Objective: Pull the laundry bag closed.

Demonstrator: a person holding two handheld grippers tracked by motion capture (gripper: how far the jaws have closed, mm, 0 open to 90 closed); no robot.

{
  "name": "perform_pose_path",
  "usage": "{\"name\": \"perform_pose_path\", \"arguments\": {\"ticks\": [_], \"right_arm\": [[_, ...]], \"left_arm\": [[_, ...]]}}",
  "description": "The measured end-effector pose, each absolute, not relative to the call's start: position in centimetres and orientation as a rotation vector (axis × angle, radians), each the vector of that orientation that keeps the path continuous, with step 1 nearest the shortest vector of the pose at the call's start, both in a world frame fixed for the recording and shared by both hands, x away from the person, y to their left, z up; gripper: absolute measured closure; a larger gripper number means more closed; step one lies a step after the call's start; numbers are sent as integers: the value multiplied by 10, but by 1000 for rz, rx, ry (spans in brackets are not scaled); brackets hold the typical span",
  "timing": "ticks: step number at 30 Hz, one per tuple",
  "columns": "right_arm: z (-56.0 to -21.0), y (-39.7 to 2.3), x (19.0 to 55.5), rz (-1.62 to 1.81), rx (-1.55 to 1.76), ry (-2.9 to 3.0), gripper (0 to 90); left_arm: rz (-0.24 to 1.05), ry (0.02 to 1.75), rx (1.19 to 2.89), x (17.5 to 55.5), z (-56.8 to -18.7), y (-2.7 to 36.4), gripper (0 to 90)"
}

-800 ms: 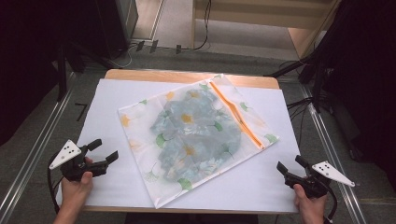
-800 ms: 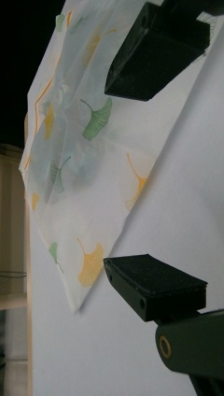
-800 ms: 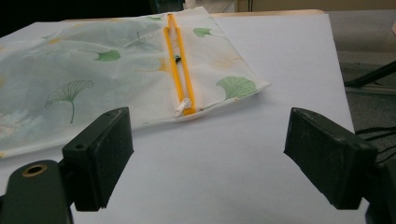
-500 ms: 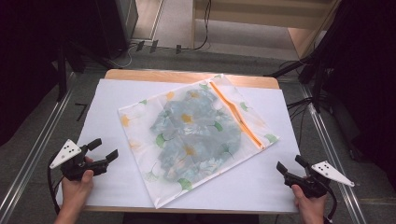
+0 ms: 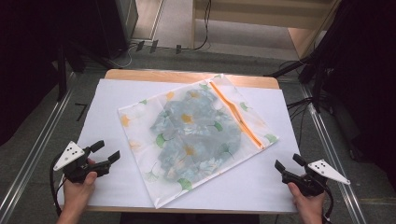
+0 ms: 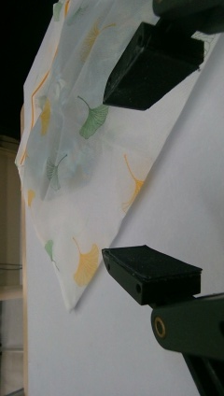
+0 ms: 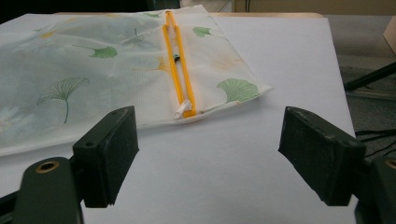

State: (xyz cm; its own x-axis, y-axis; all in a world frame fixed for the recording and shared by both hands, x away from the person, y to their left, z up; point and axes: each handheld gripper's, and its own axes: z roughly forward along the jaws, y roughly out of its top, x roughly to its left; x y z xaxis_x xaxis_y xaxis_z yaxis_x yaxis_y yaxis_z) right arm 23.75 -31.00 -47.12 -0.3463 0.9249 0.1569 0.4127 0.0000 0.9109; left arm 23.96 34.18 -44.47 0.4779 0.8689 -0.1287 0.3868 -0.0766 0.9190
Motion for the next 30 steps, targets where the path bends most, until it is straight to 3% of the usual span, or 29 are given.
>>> {"name": "perform_pose_path", "arguments": {"ticks": [12, 18, 22, 30], "right_arm": [[-471, -305, 242, 1330, 1386, 1775, 255], [-471, -300, 254, 1320, 1390, 1766, 336], [-471, -293, 270, 1283, 1394, 1771, 377], [-467, -289, 300, 1183, 1461, 1767, 367]], "left_arm": [[577, 1088, 1721, 238, -446, 330, 266], [563, 1080, 1743, 233, -446, 316, 326], [560, 1047, 1771, 226, -447, 299, 412], [558, 1047, 1861, 221, -451, 278, 434]]}}
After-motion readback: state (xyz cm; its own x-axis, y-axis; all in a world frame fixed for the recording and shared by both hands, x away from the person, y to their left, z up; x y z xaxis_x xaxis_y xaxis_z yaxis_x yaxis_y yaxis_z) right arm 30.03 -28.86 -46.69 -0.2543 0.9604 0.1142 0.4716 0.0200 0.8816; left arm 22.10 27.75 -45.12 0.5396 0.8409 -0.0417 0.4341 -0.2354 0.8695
